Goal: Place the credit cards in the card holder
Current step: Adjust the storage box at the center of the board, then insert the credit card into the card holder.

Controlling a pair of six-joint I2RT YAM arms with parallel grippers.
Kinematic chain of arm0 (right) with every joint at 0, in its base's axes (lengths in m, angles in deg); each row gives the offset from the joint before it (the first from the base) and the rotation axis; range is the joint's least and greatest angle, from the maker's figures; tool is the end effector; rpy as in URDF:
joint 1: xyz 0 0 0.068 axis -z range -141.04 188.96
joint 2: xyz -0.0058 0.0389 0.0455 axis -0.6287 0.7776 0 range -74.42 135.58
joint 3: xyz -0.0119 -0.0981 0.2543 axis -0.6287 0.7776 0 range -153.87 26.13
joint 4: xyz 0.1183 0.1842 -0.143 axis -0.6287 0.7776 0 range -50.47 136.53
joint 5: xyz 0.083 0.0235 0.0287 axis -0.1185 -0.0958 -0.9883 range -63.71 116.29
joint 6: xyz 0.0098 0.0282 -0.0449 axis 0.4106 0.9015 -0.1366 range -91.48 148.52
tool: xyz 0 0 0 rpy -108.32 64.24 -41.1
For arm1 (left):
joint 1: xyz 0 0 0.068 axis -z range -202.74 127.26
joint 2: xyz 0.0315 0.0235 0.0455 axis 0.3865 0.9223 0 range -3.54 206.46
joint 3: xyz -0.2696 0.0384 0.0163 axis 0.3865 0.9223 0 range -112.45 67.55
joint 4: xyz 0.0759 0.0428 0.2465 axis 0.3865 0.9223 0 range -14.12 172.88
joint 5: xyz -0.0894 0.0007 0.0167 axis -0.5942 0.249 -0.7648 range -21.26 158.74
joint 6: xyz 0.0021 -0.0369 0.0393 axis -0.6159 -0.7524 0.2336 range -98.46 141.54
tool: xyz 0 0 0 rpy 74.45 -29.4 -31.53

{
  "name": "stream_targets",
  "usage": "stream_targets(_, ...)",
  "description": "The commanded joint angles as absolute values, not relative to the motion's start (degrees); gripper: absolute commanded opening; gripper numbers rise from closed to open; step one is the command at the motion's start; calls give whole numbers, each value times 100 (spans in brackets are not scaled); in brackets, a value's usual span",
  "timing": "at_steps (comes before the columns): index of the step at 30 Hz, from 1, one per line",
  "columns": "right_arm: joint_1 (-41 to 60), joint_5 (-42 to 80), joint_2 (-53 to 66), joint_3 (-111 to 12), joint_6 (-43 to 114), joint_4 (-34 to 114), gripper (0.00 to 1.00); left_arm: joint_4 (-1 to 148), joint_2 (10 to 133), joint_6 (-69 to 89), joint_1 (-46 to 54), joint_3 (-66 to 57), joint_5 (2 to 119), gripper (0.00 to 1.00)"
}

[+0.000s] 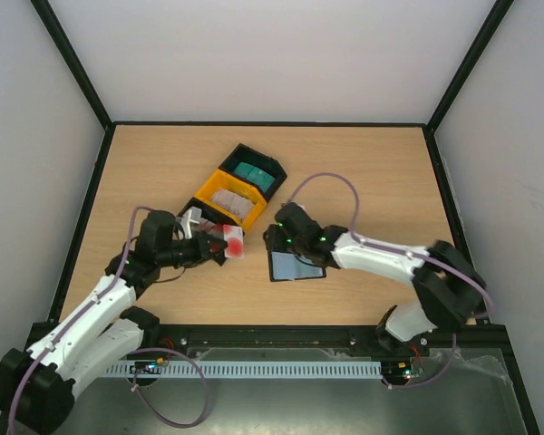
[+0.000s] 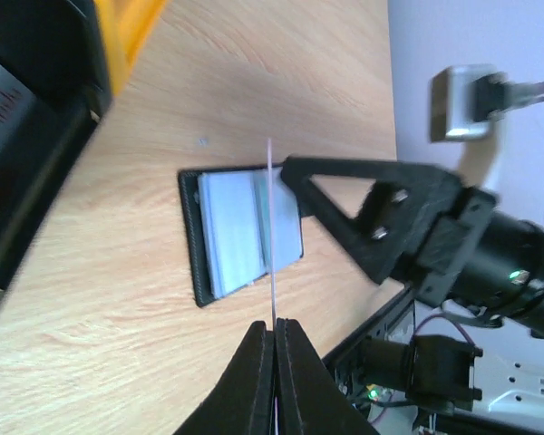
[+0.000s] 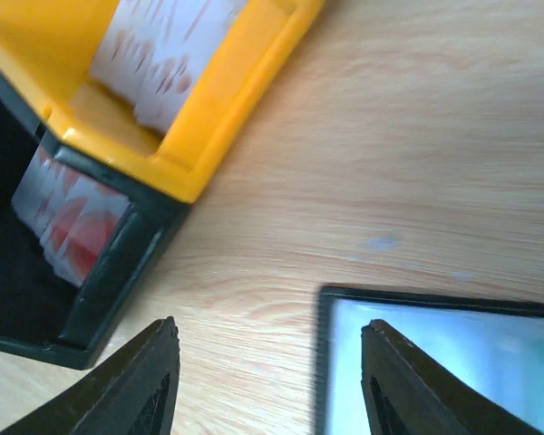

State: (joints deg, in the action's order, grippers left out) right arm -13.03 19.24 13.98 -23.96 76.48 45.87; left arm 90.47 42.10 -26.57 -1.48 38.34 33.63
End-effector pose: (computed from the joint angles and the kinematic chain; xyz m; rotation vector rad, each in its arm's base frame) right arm 0.1934 0.2546 0.1957 -0.1562 2.5651 0.9234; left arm 0.1564 -0.0829 0.2373 -0.1325 2.3077 -1.3242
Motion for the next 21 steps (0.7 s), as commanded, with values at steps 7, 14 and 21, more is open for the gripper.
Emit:
stream_targets(7,-1038,3480,-471,-1016,8068,6642,55,5984,5229,-4242,2293,4530,5725,2)
stream_targets(14,-703,2629,-940,-149,8010,6126,54,4234,7170,-4602,2907,4375,5685,2)
stream_targets(21,-370,2304,-760,88,7783,5701,52,4169,7960,-4826,3027,3992,5921,2)
